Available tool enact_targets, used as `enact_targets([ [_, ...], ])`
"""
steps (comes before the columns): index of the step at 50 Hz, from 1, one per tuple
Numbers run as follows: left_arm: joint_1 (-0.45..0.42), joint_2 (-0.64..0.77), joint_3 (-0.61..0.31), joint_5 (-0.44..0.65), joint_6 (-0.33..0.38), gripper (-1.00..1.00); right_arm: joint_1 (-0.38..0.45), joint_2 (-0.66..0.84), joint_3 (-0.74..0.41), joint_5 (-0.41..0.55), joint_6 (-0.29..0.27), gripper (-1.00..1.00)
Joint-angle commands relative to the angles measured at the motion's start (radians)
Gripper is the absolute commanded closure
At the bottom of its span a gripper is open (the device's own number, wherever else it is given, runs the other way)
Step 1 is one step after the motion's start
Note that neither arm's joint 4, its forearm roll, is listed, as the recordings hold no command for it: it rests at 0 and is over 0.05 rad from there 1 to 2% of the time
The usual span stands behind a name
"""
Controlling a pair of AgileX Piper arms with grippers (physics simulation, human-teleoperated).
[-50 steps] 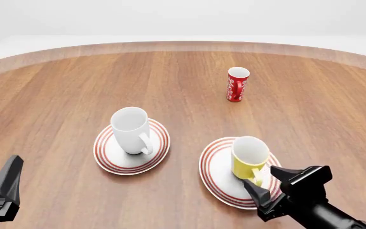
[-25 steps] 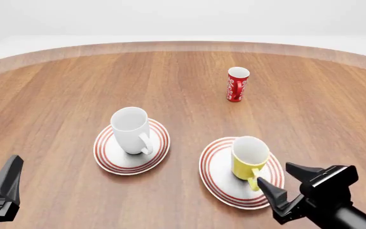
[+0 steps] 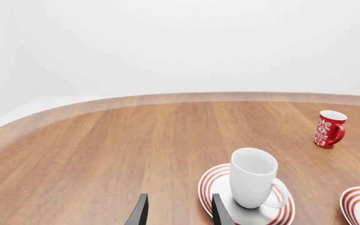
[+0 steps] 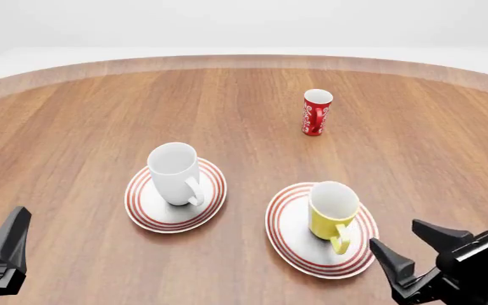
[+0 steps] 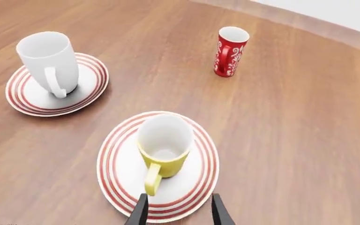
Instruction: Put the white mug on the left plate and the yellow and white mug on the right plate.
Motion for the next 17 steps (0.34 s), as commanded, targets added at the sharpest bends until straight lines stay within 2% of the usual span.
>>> enact_targets([
  [1, 0.0, 0.0, 0.0, 0.0, 0.0, -1.0, -0.044, -0.204, 0.0, 0.186, -0.008, -1.0],
  [9, 0.0, 0.0, 0.0, 0.0, 0.0, -1.0, -0.072, -0.244, 0.0, 0.214, -0.003, -1.0],
  [10, 0.0, 0.0, 0.0, 0.0, 0.0, -1.0, -0.109, -0.315, 0.0, 0.273, -0.002, -1.0],
  [13, 0.0, 0.0, 0.0, 0.0, 0.0, -1.0, -0.123, -0.409, 0.0, 0.362, 0.0, -1.0],
  [17, 0.0, 0.0, 0.0, 0.0, 0.0, -1.0, -0.142, -0.437, 0.0, 0.386, 0.001, -1.0],
])
